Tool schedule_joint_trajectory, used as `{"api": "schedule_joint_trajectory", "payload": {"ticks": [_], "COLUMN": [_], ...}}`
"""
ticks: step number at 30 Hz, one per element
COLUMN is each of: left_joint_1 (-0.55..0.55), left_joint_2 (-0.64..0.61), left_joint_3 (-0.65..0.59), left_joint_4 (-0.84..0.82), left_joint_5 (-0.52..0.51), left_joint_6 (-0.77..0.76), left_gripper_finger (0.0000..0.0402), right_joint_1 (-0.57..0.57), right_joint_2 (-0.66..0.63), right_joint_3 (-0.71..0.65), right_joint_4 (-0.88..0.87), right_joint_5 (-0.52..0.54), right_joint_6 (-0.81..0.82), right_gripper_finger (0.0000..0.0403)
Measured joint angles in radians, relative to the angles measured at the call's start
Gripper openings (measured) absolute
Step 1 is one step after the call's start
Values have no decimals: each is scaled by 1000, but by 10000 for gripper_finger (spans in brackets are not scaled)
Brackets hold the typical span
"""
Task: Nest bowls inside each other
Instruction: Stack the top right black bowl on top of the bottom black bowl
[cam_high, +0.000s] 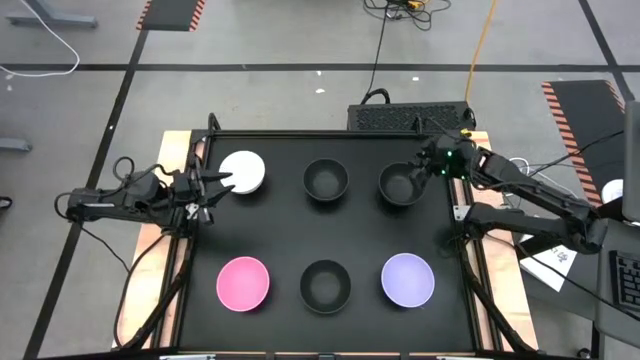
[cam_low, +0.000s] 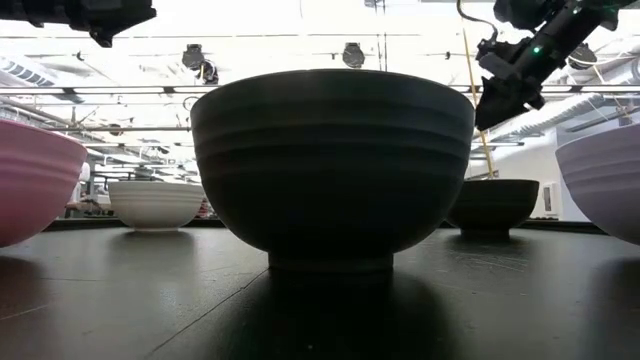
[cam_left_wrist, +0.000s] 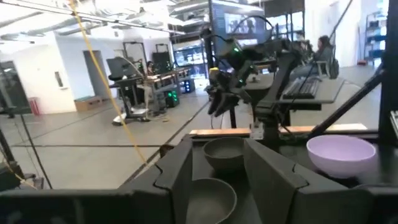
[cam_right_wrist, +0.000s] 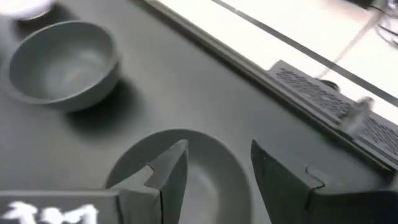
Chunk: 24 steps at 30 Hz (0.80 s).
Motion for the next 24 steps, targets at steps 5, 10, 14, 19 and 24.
{"api": "schedule_joint_trajectory", "payload": {"ticks": [5,10,14,19,24], "left_joint_1": [0,0,0,0,0], "left_joint_2": [1,4,4,4,4], "left_joint_3": [0,0,0,0,0], "left_joint_4": [-40,-45,-44,-44,-44], "left_joint_5": [-45,-53,-53,-53,-53], "left_joint_6": [10,8,12,10,8], "left_gripper_finger": [147,147,147,147,147], "right_joint_1": [-58,-100,-115,-123,-140], "right_joint_2": [9,36,63,110,164], "right_joint_3": [0,0,0,0,0], "right_joint_4": [-46,-115,-121,-133,-138], "right_joint_5": [-8,-40,-86,-87,-88], "right_joint_6": [4,15,25,35,42], "right_gripper_finger": [169,168,167,167,167]}}
